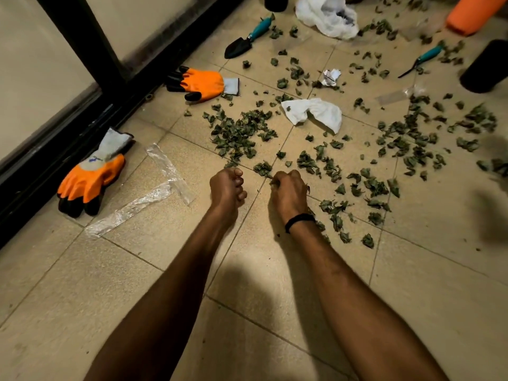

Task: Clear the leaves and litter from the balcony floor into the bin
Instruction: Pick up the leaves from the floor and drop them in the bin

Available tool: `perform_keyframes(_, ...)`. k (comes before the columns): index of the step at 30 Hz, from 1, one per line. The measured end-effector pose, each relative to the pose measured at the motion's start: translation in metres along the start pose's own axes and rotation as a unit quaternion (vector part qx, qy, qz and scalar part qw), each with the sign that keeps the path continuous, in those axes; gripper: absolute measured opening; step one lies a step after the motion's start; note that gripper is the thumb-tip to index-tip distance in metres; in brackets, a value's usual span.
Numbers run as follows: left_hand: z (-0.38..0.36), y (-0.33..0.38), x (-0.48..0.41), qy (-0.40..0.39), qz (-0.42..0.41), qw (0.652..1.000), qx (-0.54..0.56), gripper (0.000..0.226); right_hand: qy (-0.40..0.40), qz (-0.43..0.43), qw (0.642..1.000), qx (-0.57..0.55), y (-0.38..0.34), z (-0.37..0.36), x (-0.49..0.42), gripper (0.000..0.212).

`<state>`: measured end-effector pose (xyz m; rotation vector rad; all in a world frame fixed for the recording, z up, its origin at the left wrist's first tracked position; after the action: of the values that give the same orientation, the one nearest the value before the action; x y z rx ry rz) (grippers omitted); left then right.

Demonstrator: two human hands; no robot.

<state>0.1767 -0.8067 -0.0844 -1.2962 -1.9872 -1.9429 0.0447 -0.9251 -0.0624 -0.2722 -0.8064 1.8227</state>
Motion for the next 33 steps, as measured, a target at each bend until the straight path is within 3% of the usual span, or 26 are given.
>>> perform_keyframes(2,-0.003,0.022,-0.004,0.030,-0.133,0.963,-0.234,0.023,0.017,0.014,0.999,0.036,0.001,0.001,-0.001,0.017)
perform_keyframes(5,-0.039,0.035,-0.007,0.006,-0.319,0.814,-0.486,0.040,0.046,-0.059,0.993,-0.089,0.018,0.009,0.007,0.004)
perform_keyframes(7,-0.058,0.027,-0.015,-0.003,-0.355,0.734,-0.578,0.057,0.018,-0.138,0.966,-0.220,0.038,0.002,0.009,0.002)
perform_keyframes(8,-0.065,0.024,-0.019,0.003,-0.358,0.700,-0.618,0.059,-0.003,-0.175,0.934,-0.311,0.044,-0.003,0.010,0.004)
perform_keyframes(10,-0.073,0.017,-0.027,0.016,-0.355,0.653,-0.669,0.053,-0.044,-0.238,0.833,-0.497,0.047,-0.011,0.013,0.007)
perform_keyframes(12,-0.074,0.016,-0.029,0.028,-0.369,0.641,-0.673,0.041,-0.053,-0.286,0.766,-0.573,0.051,-0.011,0.014,0.008)
perform_keyframes(14,-0.071,0.020,-0.023,0.033,-0.402,0.675,-0.618,0.034,-0.051,-0.298,0.750,-0.589,0.054,-0.002,0.012,0.009)
perform_keyframes(15,-0.068,0.022,-0.019,0.026,-0.405,0.711,-0.574,0.033,-0.046,-0.299,0.750,-0.588,0.057,0.003,0.010,0.010)
perform_keyframes(17,-0.057,0.024,-0.014,0.005,-0.352,0.815,-0.460,0.029,-0.014,-0.294,0.768,-0.568,0.065,0.018,0.007,0.014)
perform_keyframes(19,-0.045,0.013,-0.017,-0.013,-0.233,0.918,-0.320,0.023,0.046,-0.263,0.819,-0.508,0.078,0.040,-0.001,0.019)
perform_keyframes(21,-0.039,-0.006,-0.020,-0.045,-0.113,0.982,-0.143,0.019,0.102,-0.202,0.911,-0.344,0.084,0.066,-0.010,0.018)
perform_keyframes(22,-0.037,-0.018,-0.021,-0.054,-0.054,0.995,-0.062,0.019,0.112,-0.169,0.947,-0.249,0.082,0.073,-0.013,0.014)
perform_keyframes(24,-0.033,-0.038,-0.018,-0.058,0.047,0.995,0.064,0.021,0.089,-0.115,0.982,-0.117,0.069,0.071,-0.012,0.017)
perform_keyframes(27,-0.029,-0.048,-0.008,-0.066,0.100,0.983,0.142,0.020,0.032,-0.056,0.998,-0.010,0.056,0.044,-0.008,0.029)
perform_keyframes(29,-0.026,-0.048,-0.002,-0.066,0.101,0.983,0.137,0.022,0.026,-0.035,0.999,0.025,0.052,0.037,-0.006,0.024)
perform_keyframes(31,-0.020,-0.048,0.001,-0.064,0.096,0.989,0.097,0.023,0.020,-0.051,0.998,-0.029,0.054,0.040,-0.006,0.013)
perform_keyframes(33,-0.014,-0.039,0.002,-0.056,0.048,0.997,0.010,0.026,0.009,-0.117,0.970,-0.215,0.063,0.044,-0.002,0.011)
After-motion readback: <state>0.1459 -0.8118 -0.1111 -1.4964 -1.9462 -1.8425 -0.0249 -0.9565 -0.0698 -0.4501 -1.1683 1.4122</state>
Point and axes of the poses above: each hand's wrist, its own x-axis away from the middle knuckle, its own z-axis out of the back of the hand, y = z × x, the point moved 10 cm from there along -x, towards the middle knuckle, and after that the axes turned 1 degree about -x, right-handed, at the moved point
